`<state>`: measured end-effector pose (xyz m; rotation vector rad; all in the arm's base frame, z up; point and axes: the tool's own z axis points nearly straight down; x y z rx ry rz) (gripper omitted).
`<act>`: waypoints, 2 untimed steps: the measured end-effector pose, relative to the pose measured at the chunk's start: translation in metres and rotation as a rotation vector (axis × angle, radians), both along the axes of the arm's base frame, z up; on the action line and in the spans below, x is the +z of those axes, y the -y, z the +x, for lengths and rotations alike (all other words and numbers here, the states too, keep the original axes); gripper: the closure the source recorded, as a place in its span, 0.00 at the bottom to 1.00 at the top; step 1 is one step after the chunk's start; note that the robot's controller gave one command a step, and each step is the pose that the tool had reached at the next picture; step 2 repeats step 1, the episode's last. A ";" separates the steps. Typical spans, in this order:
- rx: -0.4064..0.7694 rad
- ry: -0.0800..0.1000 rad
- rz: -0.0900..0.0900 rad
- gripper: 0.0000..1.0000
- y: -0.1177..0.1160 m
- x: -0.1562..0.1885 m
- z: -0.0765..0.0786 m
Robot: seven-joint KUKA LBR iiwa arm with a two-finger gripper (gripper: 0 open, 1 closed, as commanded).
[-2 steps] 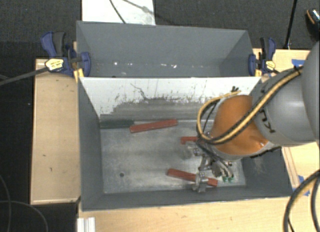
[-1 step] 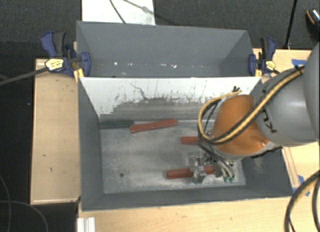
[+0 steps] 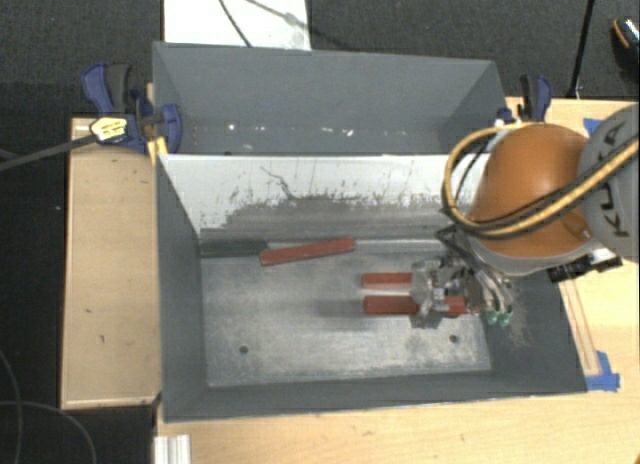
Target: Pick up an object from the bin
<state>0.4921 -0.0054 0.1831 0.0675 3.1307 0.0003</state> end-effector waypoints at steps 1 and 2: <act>0.023 0.001 0.000 1.00 -0.007 0.078 0.002; 0.023 0.001 0.000 1.00 -0.007 0.078 0.002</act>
Offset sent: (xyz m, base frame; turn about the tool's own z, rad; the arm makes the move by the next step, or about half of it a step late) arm -0.0002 0.0068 0.0729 -0.0177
